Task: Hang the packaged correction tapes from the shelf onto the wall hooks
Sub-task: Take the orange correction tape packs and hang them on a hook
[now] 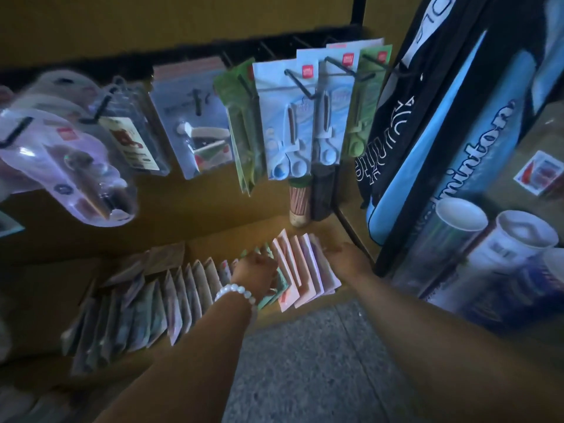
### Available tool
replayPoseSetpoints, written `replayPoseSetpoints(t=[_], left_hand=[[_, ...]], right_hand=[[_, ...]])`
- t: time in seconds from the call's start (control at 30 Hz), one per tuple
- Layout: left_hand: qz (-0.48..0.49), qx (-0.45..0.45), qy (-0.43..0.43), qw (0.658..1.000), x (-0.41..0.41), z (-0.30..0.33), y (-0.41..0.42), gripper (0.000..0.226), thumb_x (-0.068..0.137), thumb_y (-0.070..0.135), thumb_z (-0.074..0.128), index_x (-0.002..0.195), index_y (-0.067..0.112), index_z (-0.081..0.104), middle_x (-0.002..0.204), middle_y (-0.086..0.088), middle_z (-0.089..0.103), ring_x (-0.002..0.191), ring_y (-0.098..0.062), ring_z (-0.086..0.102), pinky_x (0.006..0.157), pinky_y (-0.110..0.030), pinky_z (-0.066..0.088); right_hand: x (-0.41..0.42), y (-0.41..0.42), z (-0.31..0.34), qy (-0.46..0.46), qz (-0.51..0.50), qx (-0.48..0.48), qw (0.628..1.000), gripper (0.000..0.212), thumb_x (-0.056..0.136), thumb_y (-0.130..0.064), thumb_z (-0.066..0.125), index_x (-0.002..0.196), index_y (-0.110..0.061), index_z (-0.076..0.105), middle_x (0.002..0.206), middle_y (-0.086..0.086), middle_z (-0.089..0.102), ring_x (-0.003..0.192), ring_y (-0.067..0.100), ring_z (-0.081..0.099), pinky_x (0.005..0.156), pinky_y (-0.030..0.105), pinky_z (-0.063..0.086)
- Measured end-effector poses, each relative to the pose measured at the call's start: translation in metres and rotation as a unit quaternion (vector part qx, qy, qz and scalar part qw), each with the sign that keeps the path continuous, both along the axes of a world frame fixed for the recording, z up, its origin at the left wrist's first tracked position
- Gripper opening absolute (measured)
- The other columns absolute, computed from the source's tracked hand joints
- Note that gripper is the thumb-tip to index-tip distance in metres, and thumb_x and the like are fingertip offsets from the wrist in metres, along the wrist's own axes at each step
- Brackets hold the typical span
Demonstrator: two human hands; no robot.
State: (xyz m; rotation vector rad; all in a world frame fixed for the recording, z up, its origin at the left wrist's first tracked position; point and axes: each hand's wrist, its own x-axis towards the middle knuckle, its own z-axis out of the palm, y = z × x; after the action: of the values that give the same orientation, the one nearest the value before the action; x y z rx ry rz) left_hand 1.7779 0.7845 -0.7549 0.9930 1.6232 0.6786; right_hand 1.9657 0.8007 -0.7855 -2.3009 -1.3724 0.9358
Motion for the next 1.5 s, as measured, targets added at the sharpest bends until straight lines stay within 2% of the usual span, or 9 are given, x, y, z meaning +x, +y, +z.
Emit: replayPoseSetpoints(t=[0.1, 0.2, 0.33, 0.73, 1.07, 1.2, 1.27, 1.4, 1.5], left_hand=[[0.008, -0.035, 0.0, 0.999, 0.0, -0.027, 0.009, 0.027, 0.095, 0.006, 0.048, 0.07, 0.003, 0.059, 0.063, -0.016, 0.055, 0.051, -0.025, 0.051, 0.053, -0.025, 0.042], [0.016, -0.059, -0.013, 0.998, 0.002, -0.048, 0.013, 0.033, 0.096, 0.003, 0.046, 0.065, 0.009, 0.056, 0.063, -0.012, 0.055, 0.053, -0.023, 0.052, 0.042, -0.021, 0.043], [0.045, -0.097, -0.062, 0.992, 0.003, -0.064, 0.016, 0.028, 0.1, 0.008, 0.046, 0.074, 0.011, 0.057, 0.07, -0.009, 0.055, 0.06, -0.022, 0.053, 0.058, -0.028, 0.044], [0.07, -0.097, -0.108, 0.987, -0.009, -0.081, 0.014, 0.015, 0.101, 0.009, 0.044, 0.095, 0.005, 0.057, 0.074, -0.007, 0.055, 0.059, -0.02, 0.051, 0.057, -0.029, 0.043], [0.098, -0.079, -0.116, 0.985, -0.009, -0.061, 0.015, 0.026, 0.098, 0.004, 0.045, 0.077, 0.009, 0.059, 0.069, -0.011, 0.054, 0.061, -0.02, 0.052, 0.061, -0.032, 0.049], [0.117, -0.067, -0.172, 0.976, -0.009, -0.055, 0.013, 0.026, 0.097, 0.019, 0.059, 0.11, -0.003, 0.064, 0.097, -0.014, 0.066, 0.082, -0.027, 0.064, 0.084, -0.043, 0.057], [0.148, -0.078, -0.228, 0.959, -0.012, -0.054, 0.011, 0.033, 0.091, 0.032, 0.068, 0.108, 0.004, 0.067, 0.102, -0.014, 0.073, 0.091, -0.032, 0.069, 0.093, -0.052, 0.055], [0.153, -0.091, -0.277, 0.944, -0.021, -0.056, 0.007, 0.043, 0.084, 0.032, 0.074, 0.118, 0.007, 0.065, 0.106, -0.019, 0.075, 0.098, -0.037, 0.071, 0.094, -0.061, 0.052], [0.177, -0.087, -0.272, 0.942, -0.026, -0.06, 0.008, 0.044, 0.084, 0.025, 0.075, 0.123, 0.008, 0.061, 0.112, -0.018, 0.073, 0.101, -0.037, 0.07, 0.088, -0.057, 0.055]], right_hand=[[-0.013, 0.007, -0.031, 0.001, 0.024, -0.029, 0.999, 0.051, 0.097, -0.049, 0.036, 0.12, -0.01, 0.059, 0.125, 0.01, 0.061, 0.114, 0.029, 0.058, 0.097, 0.037, 0.045], [-0.031, 0.013, -0.059, -0.03, 0.049, -0.043, 0.997, 0.046, 0.094, -0.05, 0.044, 0.109, -0.012, 0.064, 0.111, 0.006, 0.068, 0.1, 0.024, 0.065, 0.086, 0.03, 0.051], [-0.05, 0.018, -0.085, -0.092, 0.065, -0.029, 0.993, 0.046, 0.086, -0.052, 0.055, 0.099, -0.011, 0.071, 0.099, 0.007, 0.071, 0.093, 0.024, 0.067, 0.076, 0.028, 0.05], [-0.065, 0.021, -0.094, -0.189, 0.026, 0.021, 0.981, 0.033, 0.094, -0.03, 0.052, 0.112, -0.005, 0.064, 0.115, 0.01, 0.064, 0.105, 0.028, 0.062, 0.084, 0.033, 0.052], [-0.041, 0.005, -0.06, -0.072, -0.056, 0.161, 0.983, 0.029, 0.093, -0.027, 0.053, 0.096, -0.004, 0.07, 0.092, 0.014, 0.07, 0.087, 0.031, 0.064, 0.065, 0.025, 0.039], [-0.052, -0.008, -0.048, 0.138, -0.07, 0.198, 0.968, 0.021, 0.088, -0.019, 0.064, 0.08, 0.0, 0.069, 0.071, 0.011, 0.062, 0.069, 0.023, 0.057, 0.062, 0.025, 0.036], [-0.062, -0.015, -0.045, 0.208, -0.041, 0.178, 0.961, 0.026, 0.086, -0.017, 0.067, 0.068, 0.001, 0.063, 0.062, 0.007, 0.052, 0.062, 0.016, 0.048, 0.06, 0.026, 0.036], [-0.074, -0.023, -0.047, 0.25, 0.02, 0.142, 0.957, 0.034, 0.085, -0.02, 0.068, 0.058, -0.01, 0.05, 0.057, 0.007, 0.038, 0.059, 0.016, 0.039, 0.058, 0.027, 0.03], [-0.072, -0.019, -0.054, 0.24, 0.017, 0.128, 0.962, 0.035, 0.092, -0.025, 0.059, 0.064, -0.004, 0.054, 0.061, 0.013, 0.048, 0.062, 0.021, 0.046, 0.059, 0.034, 0.036]])
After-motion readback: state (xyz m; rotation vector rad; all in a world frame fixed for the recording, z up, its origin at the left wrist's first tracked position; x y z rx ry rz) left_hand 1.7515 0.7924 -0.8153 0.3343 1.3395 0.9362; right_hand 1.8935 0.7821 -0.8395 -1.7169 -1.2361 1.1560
